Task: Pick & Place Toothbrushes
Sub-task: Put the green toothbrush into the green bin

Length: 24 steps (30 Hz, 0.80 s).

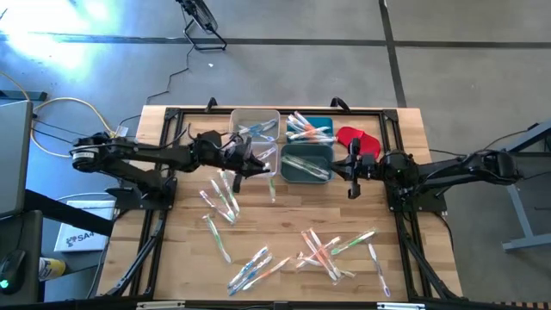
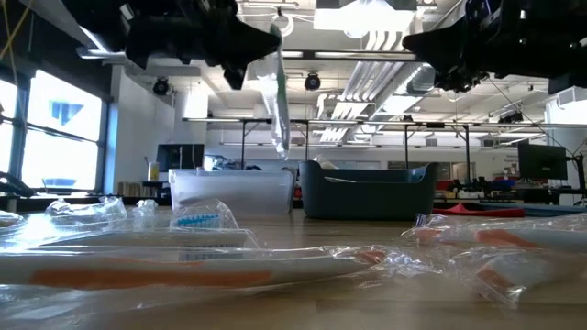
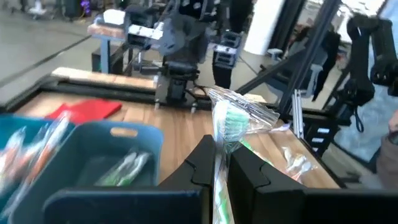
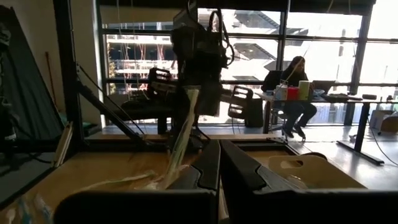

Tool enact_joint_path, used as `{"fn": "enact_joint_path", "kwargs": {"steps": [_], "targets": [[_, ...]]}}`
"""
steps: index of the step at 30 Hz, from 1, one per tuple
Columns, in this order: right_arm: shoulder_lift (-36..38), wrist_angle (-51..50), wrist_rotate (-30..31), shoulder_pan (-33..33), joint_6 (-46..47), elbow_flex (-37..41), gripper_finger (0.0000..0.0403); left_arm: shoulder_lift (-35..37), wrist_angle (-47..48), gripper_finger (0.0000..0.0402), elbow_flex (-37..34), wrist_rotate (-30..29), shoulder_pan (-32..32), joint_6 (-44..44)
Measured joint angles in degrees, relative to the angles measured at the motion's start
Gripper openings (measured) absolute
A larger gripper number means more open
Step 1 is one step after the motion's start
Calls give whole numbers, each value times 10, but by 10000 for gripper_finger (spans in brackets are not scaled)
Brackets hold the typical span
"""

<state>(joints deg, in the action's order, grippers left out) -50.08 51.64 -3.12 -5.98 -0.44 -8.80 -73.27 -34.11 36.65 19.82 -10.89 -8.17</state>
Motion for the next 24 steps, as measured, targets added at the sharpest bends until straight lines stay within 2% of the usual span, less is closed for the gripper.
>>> {"fn": "enact_joint_path", "kwargs": {"steps": [9,18,24], "targets": [[-70,53,31,0,-3,0,15,-31,14,15,42,-51,24,39],[-132,105,27,0,-8,-7,124,-40,12,15,46,-51,23,39],[-188,103,-40,0,22,-49,170,-39,-9,15,46,-66,23,49]]}}
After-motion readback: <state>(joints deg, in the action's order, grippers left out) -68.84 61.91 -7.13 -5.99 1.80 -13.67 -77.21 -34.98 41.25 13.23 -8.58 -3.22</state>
